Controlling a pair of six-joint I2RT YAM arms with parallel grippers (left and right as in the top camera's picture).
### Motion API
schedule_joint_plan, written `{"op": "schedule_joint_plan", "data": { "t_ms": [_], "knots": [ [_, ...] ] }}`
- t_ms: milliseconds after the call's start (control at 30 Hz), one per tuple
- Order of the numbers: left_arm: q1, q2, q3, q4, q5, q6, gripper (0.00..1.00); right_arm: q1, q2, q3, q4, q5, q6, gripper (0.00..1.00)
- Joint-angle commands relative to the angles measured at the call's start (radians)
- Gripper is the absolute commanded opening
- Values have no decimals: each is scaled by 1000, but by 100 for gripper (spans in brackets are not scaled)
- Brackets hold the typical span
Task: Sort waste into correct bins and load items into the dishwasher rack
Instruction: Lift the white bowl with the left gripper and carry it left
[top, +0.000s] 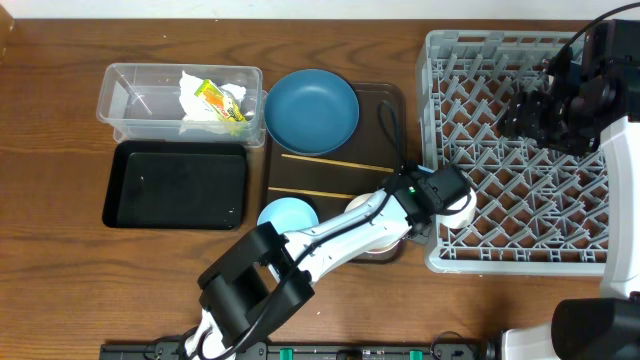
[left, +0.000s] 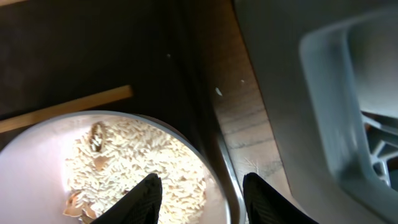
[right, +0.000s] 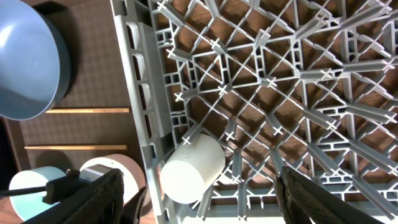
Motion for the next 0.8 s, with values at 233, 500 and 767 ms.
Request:
{"op": "schedule_joint_plan", "data": {
  "t_ms": [233, 500, 767],
  "knots": [
    [14, 45, 2, 9, -3, -31, 39, -3, -13, 12, -3, -5, -16, 77],
    [16, 47, 2, 9, -1, -31, 30, -3, -13, 12, -3, -5, -23, 77],
    [33, 60, 2, 9, 21, -35, 20, -3, -13, 12, -9, -5, -23, 77]
  ]
}}
